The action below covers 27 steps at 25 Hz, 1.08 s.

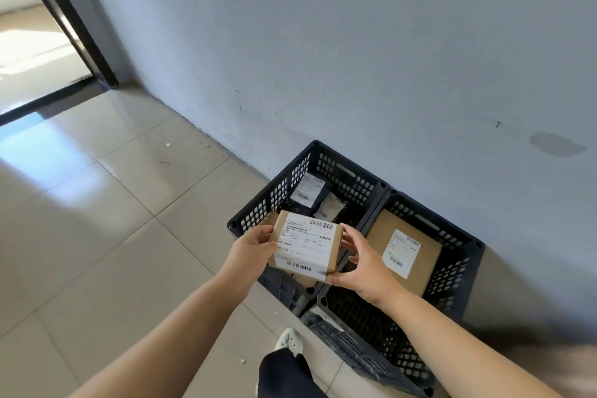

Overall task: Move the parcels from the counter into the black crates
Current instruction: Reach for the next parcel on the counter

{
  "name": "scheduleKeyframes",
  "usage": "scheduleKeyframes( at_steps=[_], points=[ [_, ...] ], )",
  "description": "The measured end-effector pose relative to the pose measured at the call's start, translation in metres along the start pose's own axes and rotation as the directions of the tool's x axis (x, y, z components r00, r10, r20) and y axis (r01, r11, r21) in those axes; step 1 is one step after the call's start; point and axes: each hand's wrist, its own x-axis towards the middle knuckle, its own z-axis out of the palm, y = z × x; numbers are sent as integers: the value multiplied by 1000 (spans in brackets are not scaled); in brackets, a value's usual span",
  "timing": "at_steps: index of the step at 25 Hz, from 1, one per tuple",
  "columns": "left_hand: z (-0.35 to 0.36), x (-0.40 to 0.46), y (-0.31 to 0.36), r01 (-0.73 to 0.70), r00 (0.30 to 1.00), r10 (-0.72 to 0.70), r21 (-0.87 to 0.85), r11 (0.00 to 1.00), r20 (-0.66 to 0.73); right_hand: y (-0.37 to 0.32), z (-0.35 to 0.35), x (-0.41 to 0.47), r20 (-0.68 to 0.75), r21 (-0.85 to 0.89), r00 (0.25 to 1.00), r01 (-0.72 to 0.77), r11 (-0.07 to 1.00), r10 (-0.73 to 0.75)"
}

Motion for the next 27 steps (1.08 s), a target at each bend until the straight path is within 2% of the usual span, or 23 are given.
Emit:
scheduleKeyframes(
  at_steps=[3, 9, 11, 13, 17, 20, 23, 27],
  points=[
    [-4, 46, 21, 56, 998, -57, 43, 997, 2, -1, -3, 47, 14, 28, 999, -31, 999, 31],
    [-4, 134, 48, 93, 995, -97, 133, 987, 27, 4, -10, 118, -53, 62, 993, -99, 993, 103],
    [2, 157, 47, 112, 988, -133, 221, 969, 83, 15, -13, 128, -99, 78, 981, -161, 984, 168],
    [6, 182, 44, 59, 980, -121, 348, 936, 161, 31, -16, 135, -173, 93, 949, -250, 964, 263],
    [7, 232, 20, -66, 951, -149, 648, 759, 272, 60, -15, 138, -286, 121, 820, -482, 868, 496],
    [8, 272, -2, -191, 895, -238, 808, 558, 377, 71, 3, 145, -363, 11, 727, -622, 783, 583],
    [14, 311, -14, -343, 832, -296, 853, 393, 470, 80, 29, 168, -429, -208, 733, -648, 732, 528],
    [24, 360, -37, -473, 775, -332, 842, 259, 538, 102, 57, 212, -447, -497, 803, -589, 637, 393]
  ],
)
